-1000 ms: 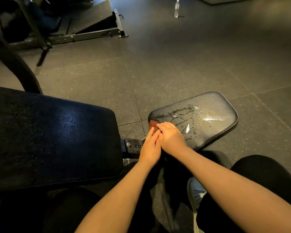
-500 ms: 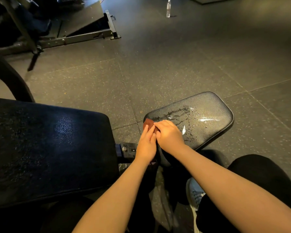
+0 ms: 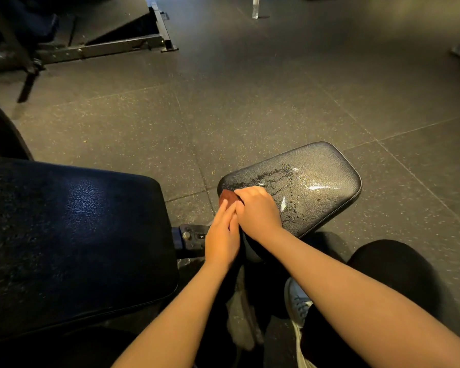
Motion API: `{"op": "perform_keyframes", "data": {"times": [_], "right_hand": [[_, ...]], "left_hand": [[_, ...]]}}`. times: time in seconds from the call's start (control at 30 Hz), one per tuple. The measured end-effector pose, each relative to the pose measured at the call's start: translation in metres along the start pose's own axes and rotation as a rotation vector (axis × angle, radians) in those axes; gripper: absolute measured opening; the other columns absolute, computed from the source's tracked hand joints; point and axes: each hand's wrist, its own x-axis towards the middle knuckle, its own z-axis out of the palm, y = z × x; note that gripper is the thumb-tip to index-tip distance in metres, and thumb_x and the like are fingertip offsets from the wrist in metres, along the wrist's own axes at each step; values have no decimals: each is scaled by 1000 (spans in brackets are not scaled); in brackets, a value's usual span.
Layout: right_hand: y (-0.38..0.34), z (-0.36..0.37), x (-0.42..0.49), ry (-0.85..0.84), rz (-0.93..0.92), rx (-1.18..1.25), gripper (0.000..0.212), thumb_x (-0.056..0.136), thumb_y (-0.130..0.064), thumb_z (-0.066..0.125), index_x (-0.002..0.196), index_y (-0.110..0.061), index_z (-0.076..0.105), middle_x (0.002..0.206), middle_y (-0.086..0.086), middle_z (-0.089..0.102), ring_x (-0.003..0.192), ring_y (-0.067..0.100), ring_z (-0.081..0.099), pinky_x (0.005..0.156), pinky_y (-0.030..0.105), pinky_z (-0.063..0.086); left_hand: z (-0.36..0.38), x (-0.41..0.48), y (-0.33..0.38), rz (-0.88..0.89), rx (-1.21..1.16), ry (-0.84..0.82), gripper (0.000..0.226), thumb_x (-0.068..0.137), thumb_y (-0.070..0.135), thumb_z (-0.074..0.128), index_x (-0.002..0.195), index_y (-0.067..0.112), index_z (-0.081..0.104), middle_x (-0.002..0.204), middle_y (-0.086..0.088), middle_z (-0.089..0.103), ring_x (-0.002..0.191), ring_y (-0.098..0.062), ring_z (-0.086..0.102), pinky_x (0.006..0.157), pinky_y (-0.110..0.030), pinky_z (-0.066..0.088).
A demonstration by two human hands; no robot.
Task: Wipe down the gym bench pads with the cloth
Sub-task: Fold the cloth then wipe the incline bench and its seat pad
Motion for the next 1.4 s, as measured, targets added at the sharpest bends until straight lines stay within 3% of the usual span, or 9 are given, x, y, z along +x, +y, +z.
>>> {"op": "perform_keyframes", "data": {"times": [0.17, 0.3, 0.43, 0.6, 0.73, 0.83, 1.07, 1.23, 1.4], "right_hand": [[-1, 6, 7, 30, 29, -11, 28, 91, -19, 52, 113, -16, 69, 108, 1, 69, 112, 25, 53, 97, 41, 44], [-4, 10, 6, 56, 30, 1, 31, 91, -13, 52, 119, -14, 66, 113, 0, 68, 113, 26, 53, 98, 43, 45], [10, 4, -6, 7, -57, 75, 35, 94, -12, 52, 127, -11, 63, 123, 4, 65, 123, 25, 49, 106, 42, 41], [35, -9, -40, -86, -170, 10, 38, 96, -18, 59, 133, -11, 62, 136, 6, 59, 134, 26, 45, 114, 43, 37], [27, -16, -47, -107, -157, -16, 40, 99, -23, 56, 138, -14, 58, 142, 5, 55, 140, 25, 38, 118, 39, 28], [24, -17, -49, -113, -140, -26, 42, 101, -26, 53, 142, -16, 54, 147, 2, 51, 144, 22, 33, 119, 33, 21], [32, -16, -59, -110, -161, -15, 41, 100, -26, 54, 139, -16, 57, 146, 2, 53, 143, 22, 35, 119, 36, 25], [39, -17, -67, -131, -174, -4, 41, 101, -30, 54, 140, -17, 56, 146, 2, 53, 143, 21, 34, 118, 40, 30], [49, -23, -87, -82, -177, -13, 39, 98, -24, 58, 136, -13, 60, 142, 5, 56, 141, 24, 39, 119, 34, 26]], "left_hand": [[-2, 52, -3, 15, -81, -15, 41, 107, 17, 40, 146, 23, 53, 163, 0, 31, 149, -7, 26, 110, -13, 19], [1, 79, -8, 19, -162, -50, 47, 101, 26, 38, 146, 24, 52, 165, -3, 26, 151, -15, 26, 124, -39, 22], [15, 50, -12, 32, -180, 24, 44, 105, 22, 36, 146, 27, 52, 165, -2, 25, 150, -13, 24, 124, -45, 21], [21, 4, -8, 39, -132, 43, 42, 107, 21, 36, 146, 25, 51, 165, -3, 27, 151, -12, 23, 125, -43, 19], [33, -49, 0, 30, -122, 69, 43, 108, 18, 38, 150, 22, 47, 165, 3, 22, 147, 1, 17, 118, -16, 16], [38, -75, 1, -12, -87, 57, 43, 109, 22, 39, 151, 25, 44, 166, 7, 19, 143, 7, 15, 108, -6, 11], [28, -33, 5, -9, -65, 67, 43, 109, 18, 37, 150, 21, 46, 167, -2, 20, 151, -13, 23, 112, -13, 11], [32, -38, 11, -69, -86, 32, 44, 109, 24, 32, 153, 30, 39, 168, 1, 12, 151, -14, 18, 123, -36, 14], [40, -84, 14, -29, -14, -4, 46, 108, 20, 35, 154, 26, 38, 168, -2, 13, 153, -15, 16, 119, -35, 17]]}}
